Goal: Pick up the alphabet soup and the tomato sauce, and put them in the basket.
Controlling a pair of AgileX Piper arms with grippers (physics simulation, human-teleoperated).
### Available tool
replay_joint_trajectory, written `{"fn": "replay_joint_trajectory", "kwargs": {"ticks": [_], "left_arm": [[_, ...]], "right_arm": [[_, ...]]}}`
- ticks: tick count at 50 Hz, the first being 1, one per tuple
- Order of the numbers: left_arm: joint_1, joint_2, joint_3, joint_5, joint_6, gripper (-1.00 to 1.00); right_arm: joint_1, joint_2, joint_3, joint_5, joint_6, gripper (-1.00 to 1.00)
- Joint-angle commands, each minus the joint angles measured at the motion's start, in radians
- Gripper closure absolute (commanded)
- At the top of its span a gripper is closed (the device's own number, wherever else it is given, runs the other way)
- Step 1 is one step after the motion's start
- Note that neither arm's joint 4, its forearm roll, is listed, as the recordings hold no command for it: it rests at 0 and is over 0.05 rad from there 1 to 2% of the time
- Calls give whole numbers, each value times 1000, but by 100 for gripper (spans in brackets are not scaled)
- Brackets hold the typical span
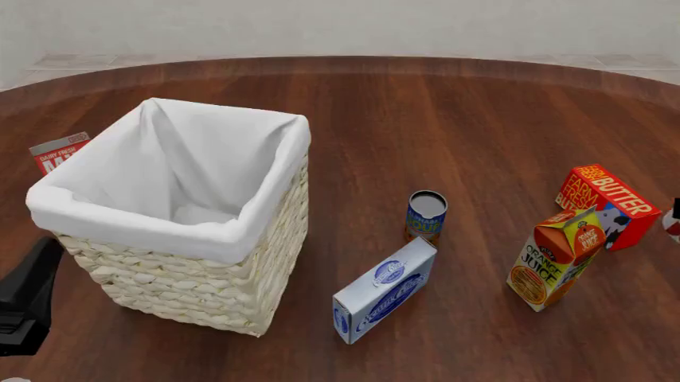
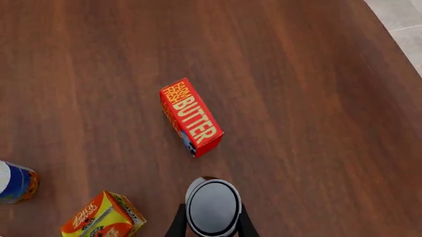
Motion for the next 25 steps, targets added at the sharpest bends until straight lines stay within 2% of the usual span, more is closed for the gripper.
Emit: {"fn": "replay_joint_trajectory", "kwargs": {"ticks": [1,13,14,16,25], "left_arm": [[1,0,0,-2,-3,-100],[1,0,0,-3,-4,-100],[-2,0,0,-1,-5,-100],[-1,0,0,-2,-4,-100],[-3,0,1,6,4,-100]], "right_arm": [[25,-47,-69,73,20,100],[44,-48,-116,98,11,100],[51,-42,-165,115,-3,100],[59,-42,-191,131,-1,100],[90,-45,-253,163,-6,100]]}}
